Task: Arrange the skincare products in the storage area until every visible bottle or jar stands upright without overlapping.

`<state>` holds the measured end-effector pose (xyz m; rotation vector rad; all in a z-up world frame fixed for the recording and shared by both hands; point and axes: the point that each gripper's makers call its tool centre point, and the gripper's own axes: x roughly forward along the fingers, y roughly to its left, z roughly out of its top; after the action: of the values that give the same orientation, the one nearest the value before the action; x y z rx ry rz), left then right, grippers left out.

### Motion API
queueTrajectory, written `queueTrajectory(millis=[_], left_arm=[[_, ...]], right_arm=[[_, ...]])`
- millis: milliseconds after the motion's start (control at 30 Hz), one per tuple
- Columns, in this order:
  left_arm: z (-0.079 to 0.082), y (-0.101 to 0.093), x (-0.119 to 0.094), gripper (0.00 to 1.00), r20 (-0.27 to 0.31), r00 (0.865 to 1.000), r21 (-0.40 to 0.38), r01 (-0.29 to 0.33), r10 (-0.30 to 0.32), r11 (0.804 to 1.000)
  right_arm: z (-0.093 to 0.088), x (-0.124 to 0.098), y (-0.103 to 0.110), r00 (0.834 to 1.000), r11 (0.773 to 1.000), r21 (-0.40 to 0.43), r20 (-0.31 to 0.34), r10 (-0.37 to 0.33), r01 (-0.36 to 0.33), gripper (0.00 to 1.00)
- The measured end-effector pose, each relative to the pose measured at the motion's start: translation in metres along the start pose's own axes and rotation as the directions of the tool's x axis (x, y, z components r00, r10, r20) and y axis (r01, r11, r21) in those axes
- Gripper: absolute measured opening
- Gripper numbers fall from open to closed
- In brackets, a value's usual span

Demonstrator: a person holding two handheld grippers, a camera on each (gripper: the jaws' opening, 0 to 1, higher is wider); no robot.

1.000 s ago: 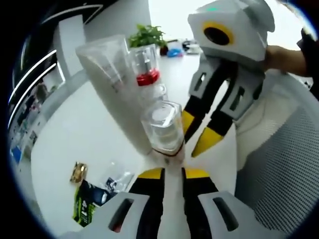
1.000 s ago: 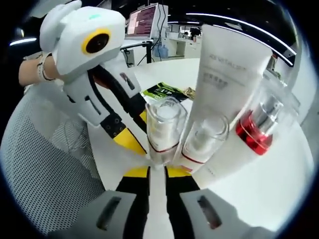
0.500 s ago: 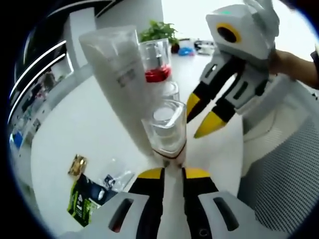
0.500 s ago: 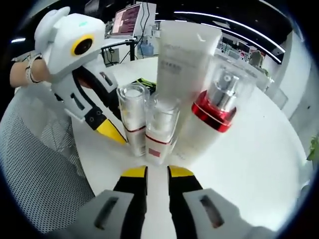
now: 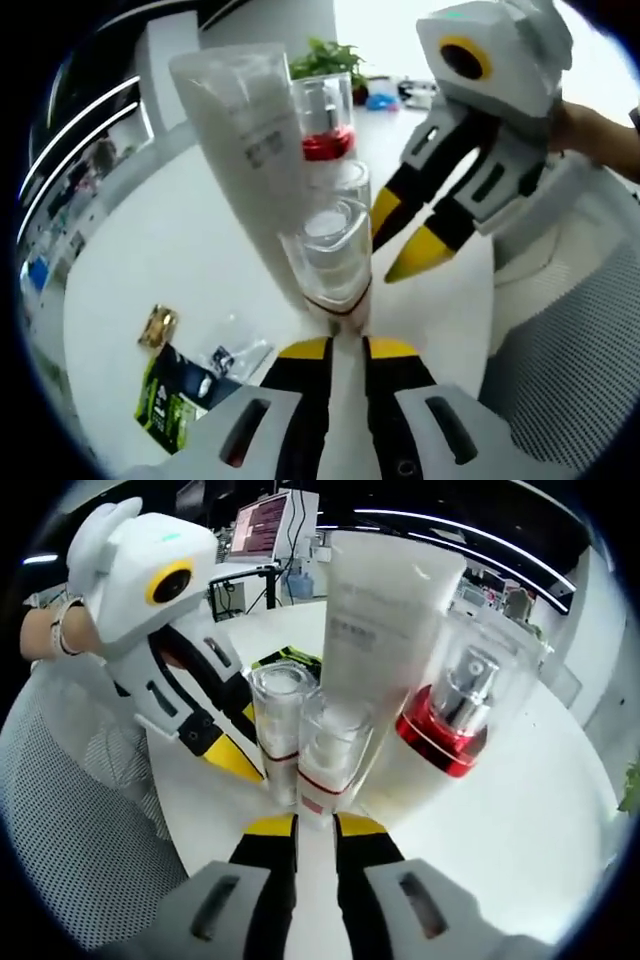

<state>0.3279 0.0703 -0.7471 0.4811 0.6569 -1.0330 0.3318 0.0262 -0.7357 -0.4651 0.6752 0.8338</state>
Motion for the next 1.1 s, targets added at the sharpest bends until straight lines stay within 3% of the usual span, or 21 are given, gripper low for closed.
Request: queueTrajectory(millis=[667, 1100], left_arm=[[0.003, 0.008, 0.001, 0.07, 0.007, 0.999, -0.040, -0.040, 0.041, 0.998], [0.003, 0.001, 0.006, 0.07, -0.009, 1.000, -0.002, -0.006, 0.006, 1.000]], right_arm=[[-0.004, 0.000, 0.001, 1.000, 1.000, 0.008, -0.008, 0.006, -0.006, 0.12], [-0.003, 0.000, -0.005, 1.000, 1.000, 0.005, -0.009, 0.001, -0.001, 0.12]])
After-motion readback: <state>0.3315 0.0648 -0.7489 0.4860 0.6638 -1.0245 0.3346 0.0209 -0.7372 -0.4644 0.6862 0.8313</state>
